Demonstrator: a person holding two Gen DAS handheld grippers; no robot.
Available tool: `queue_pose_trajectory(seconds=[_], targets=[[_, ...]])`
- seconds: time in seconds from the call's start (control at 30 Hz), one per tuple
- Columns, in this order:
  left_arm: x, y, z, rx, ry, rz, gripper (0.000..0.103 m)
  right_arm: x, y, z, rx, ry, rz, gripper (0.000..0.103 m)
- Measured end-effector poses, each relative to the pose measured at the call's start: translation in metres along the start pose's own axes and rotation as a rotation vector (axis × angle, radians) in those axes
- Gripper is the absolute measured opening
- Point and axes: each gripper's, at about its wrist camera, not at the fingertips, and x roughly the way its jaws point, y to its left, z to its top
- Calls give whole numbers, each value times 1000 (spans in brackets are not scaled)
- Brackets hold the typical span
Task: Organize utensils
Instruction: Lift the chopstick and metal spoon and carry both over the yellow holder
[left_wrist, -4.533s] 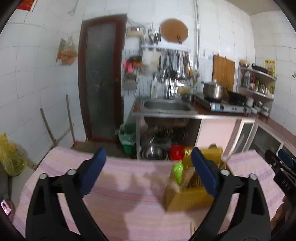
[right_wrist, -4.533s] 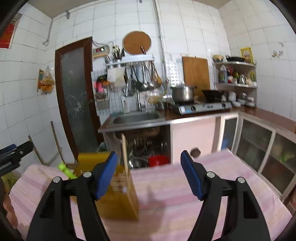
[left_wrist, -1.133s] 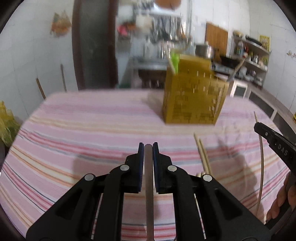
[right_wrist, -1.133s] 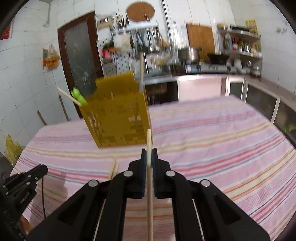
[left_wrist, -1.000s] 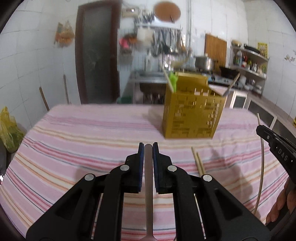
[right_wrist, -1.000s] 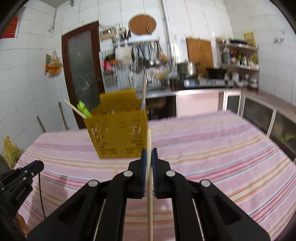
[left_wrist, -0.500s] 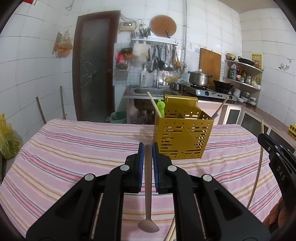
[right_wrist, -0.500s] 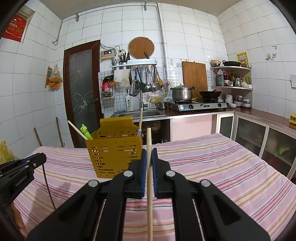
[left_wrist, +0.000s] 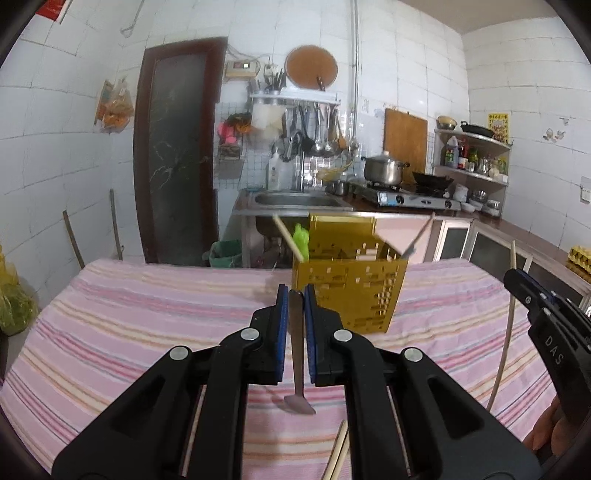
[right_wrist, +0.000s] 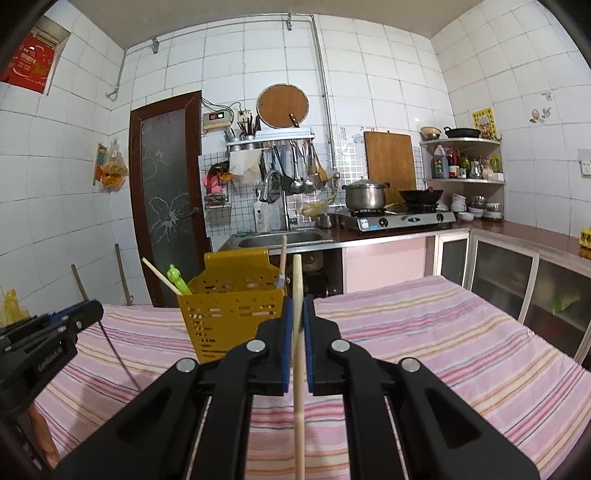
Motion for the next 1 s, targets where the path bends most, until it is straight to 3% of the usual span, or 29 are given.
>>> queue_pose_trajectory(seconds=[0.33, 0.6, 0.8, 0.9, 1.0], targets=[[5, 2, 73, -29, -59, -68, 7, 16, 5, 64, 13, -60, 73, 6], [37, -11, 143, -14, -157, -59, 6, 69, 18, 133, 34, -162, 107, 6], [90, -15, 159, -4, -184, -59, 6, 122, 28, 148, 66, -223, 114, 6], [124, -11, 153, -17, -158, -60, 6, 144, 35, 136, 47, -272, 88, 6], [151, -6, 138, -36, -110, -67, 3, 165, 39, 120, 41, -257, 87, 6]])
